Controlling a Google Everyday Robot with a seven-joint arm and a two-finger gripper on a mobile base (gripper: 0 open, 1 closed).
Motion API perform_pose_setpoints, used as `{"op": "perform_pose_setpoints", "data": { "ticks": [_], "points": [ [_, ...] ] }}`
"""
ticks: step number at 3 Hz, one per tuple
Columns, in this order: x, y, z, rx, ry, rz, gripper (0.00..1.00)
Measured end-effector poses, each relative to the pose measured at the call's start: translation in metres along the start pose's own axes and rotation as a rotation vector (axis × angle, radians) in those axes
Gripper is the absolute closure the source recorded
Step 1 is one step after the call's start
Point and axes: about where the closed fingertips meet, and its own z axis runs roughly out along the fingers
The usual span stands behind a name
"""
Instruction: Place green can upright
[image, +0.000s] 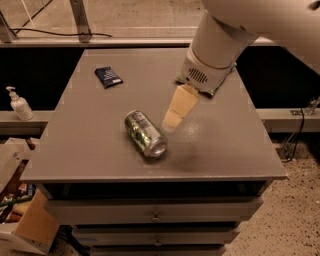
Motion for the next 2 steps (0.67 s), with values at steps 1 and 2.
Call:
{"op": "perform_pose_setpoints", "data": {
  "ticks": [1,2],
  "points": [
    [-0.02,0.003,0.014,0.018,0.051,0.083,0.0],
    [-0.04,0.011,0.019,0.003,0.098,0.171,0.0]
  ]
}}
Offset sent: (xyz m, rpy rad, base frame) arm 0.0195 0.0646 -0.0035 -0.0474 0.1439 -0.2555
